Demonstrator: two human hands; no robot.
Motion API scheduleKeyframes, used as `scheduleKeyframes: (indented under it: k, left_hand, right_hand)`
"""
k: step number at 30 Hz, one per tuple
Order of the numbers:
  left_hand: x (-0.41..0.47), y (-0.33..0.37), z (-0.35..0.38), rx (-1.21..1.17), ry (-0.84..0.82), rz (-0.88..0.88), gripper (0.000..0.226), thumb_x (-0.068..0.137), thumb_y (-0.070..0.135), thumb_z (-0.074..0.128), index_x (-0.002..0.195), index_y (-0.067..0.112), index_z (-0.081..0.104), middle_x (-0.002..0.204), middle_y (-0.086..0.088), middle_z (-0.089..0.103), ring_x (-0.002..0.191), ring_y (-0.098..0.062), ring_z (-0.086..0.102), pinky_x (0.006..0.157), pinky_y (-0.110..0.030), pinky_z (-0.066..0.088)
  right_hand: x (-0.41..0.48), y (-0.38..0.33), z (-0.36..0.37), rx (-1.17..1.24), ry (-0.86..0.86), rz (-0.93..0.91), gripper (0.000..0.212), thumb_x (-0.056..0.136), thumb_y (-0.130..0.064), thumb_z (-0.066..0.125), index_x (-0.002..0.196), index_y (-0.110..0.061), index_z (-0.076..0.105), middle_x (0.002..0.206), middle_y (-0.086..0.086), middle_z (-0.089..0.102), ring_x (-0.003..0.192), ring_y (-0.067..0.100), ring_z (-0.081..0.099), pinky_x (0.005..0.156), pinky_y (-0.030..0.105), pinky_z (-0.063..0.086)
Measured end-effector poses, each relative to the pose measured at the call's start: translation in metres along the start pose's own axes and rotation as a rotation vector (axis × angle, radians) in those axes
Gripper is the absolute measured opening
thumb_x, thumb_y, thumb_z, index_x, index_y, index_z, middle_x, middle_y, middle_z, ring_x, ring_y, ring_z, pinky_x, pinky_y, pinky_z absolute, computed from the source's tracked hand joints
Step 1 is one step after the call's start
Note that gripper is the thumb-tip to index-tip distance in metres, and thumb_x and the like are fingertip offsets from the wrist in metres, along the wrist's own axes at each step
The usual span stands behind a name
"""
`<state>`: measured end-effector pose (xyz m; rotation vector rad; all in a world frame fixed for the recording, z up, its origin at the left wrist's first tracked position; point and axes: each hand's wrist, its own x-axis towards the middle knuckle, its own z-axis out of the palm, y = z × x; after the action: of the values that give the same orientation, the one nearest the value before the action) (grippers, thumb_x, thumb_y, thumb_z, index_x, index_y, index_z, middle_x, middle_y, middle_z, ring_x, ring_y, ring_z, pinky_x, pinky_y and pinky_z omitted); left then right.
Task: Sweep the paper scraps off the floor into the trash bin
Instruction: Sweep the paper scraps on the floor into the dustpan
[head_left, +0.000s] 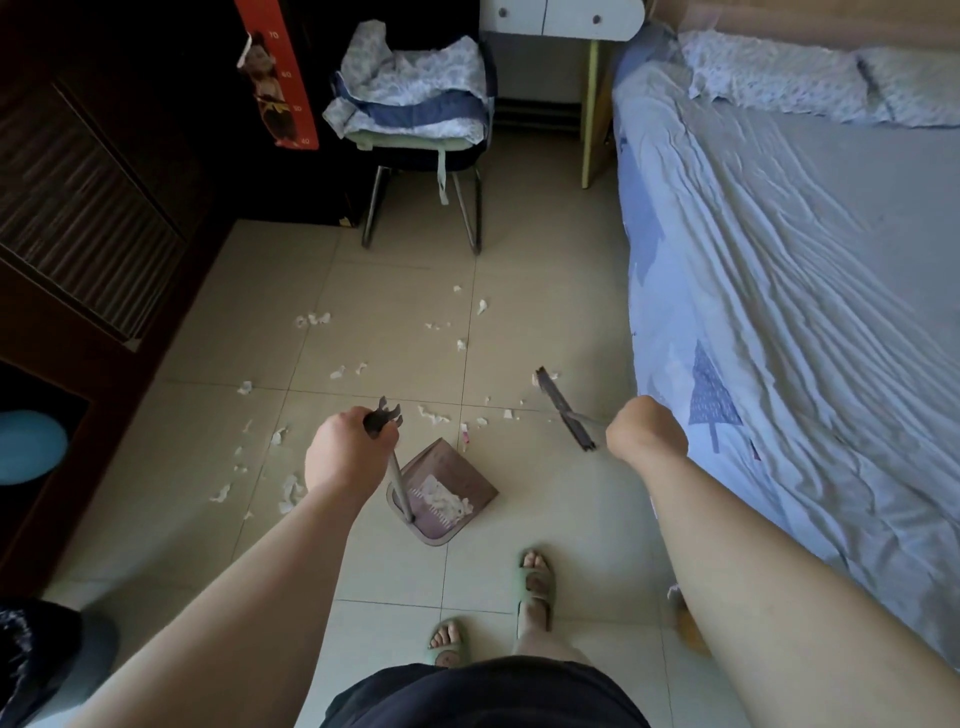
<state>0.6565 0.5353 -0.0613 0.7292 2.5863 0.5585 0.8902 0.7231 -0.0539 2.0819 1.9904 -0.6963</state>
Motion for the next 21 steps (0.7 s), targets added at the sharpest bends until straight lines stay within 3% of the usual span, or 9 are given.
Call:
scheduleKeyframes:
  k: [2,6,11,12,14,17,21]
  left_hand:
    - [0.003,0.005,0.003,-0.012,0.021,-0.029,0.021,0.087,0.03,0.059,0.088,0.01,0.067,0.075,-0.008,0.064,0.072,-0.031,0.06,0.059,-0.028,0.042]
    - [0.012,0.018,0.012,-0.027,0.042,-0.07,0.021,0.087,0.029,0.06,0.086,0.009,0.068,0.073,-0.009,0.065,0.07,-0.031,0.061,0.061,-0.03,0.048]
    - [0.024,0.044,0.025,-0.005,0.039,-0.098,0.024,0.086,0.034,0.059,0.086,0.012,0.068,0.075,-0.008,0.065,0.072,-0.031,0.061,0.061,-0.029,0.046]
    - [0.026,0.049,0.026,0.001,0.038,-0.101,0.025,0.086,0.036,0.059,0.086,0.012,0.068,0.075,-0.008,0.066,0.073,-0.031,0.061,0.061,-0.029,0.047]
    - [0.03,0.058,0.028,0.005,0.041,-0.106,0.027,0.087,0.037,0.059,0.086,0.011,0.067,0.075,-0.008,0.065,0.073,-0.031,0.061,0.06,-0.028,0.045]
    - [0.037,0.069,0.027,0.004,0.055,-0.12,0.027,0.087,0.036,0.06,0.082,0.011,0.067,0.071,-0.007,0.062,0.069,-0.03,0.058,0.058,-0.027,0.041]
    - [0.047,0.082,0.03,-0.016,0.07,-0.139,0.03,0.085,0.042,0.06,0.076,0.014,0.066,0.064,-0.003,0.06,0.064,-0.028,0.057,0.055,-0.025,0.038]
  right_hand:
    - [0.013,-0.002,-0.003,-0.022,-0.031,0.001,0.009,0.088,-0.002,0.049,0.085,-0.008,0.053,0.09,0.009,0.057,0.089,0.029,0.059,0.069,0.029,0.045]
    - [0.03,-0.015,-0.004,-0.099,-0.112,-0.025,0.026,0.088,0.0,0.049,0.064,-0.009,0.044,0.069,0.004,0.048,0.079,0.027,0.056,0.066,0.028,0.044]
    - [0.048,-0.041,-0.007,-0.128,-0.192,-0.141,0.015,0.086,-0.003,0.051,0.071,-0.007,0.048,0.089,0.01,0.056,0.078,0.027,0.051,0.068,0.027,0.042]
    - [0.052,-0.046,-0.01,-0.136,-0.193,-0.164,0.005,0.085,-0.003,0.052,0.081,-0.004,0.055,0.092,0.01,0.059,0.078,0.026,0.05,0.068,0.027,0.041]
    - [0.063,-0.053,-0.019,-0.149,-0.169,-0.199,0.02,0.083,-0.005,0.055,0.102,-0.006,0.062,0.088,0.008,0.059,0.077,0.026,0.05,0.067,0.027,0.04]
    - [0.077,-0.054,-0.037,-0.188,-0.118,-0.241,0.005,0.087,-0.009,0.053,0.088,-0.012,0.057,0.071,0.003,0.048,0.075,0.027,0.051,0.065,0.027,0.04]
    - [0.095,-0.047,-0.055,-0.211,-0.052,-0.256,0.008,0.085,-0.008,0.056,0.082,-0.013,0.051,0.067,0.0,0.046,0.075,0.027,0.053,0.064,0.027,0.04]
